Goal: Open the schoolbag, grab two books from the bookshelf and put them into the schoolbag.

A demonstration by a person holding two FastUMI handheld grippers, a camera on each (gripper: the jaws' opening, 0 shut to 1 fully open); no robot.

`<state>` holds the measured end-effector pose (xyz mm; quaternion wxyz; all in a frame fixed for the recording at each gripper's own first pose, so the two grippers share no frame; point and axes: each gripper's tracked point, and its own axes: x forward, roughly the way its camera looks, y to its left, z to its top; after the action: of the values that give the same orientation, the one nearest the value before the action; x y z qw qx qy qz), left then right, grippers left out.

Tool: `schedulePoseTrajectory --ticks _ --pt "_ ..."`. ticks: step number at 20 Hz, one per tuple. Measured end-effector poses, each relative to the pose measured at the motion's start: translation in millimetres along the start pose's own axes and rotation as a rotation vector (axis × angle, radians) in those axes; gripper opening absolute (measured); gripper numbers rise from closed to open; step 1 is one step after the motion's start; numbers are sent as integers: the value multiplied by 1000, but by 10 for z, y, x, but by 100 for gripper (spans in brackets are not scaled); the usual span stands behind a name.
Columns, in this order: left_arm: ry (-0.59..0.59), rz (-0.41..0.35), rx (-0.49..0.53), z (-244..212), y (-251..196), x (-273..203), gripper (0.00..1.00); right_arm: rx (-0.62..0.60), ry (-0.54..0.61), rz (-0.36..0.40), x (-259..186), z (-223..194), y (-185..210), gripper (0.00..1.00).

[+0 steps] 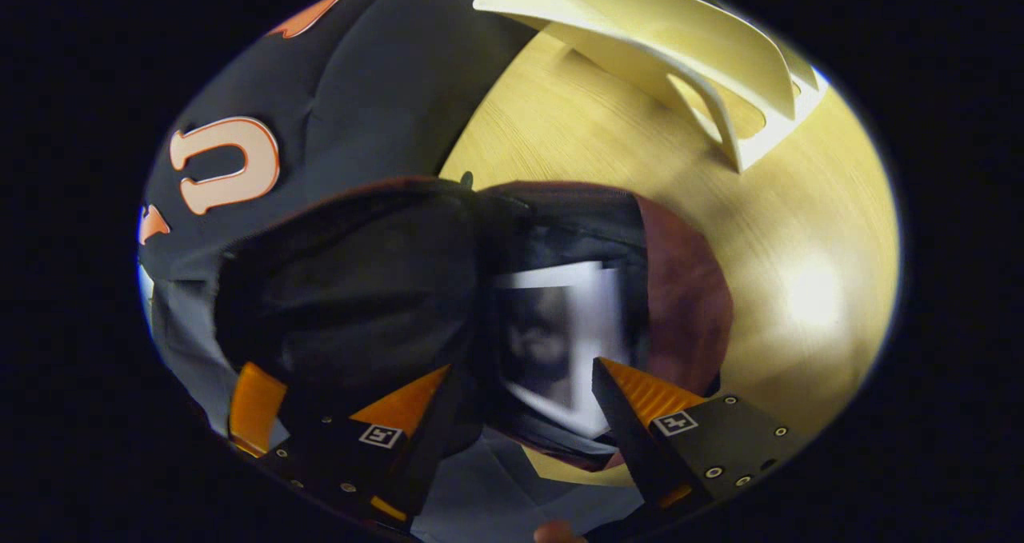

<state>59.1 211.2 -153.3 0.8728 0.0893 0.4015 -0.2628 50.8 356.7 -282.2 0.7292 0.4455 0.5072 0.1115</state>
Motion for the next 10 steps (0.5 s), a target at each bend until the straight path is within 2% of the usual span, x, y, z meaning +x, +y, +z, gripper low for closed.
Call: schedulePoseTrajectory --ticks 5,10 --pt "-2 2 -18 -11 -51 22 2 -65 -109 -23 -445 476 -60 97" --pt "2 -6 -30 -64 -88 63 2 -114 -173 -99 -937 782 -296 97"
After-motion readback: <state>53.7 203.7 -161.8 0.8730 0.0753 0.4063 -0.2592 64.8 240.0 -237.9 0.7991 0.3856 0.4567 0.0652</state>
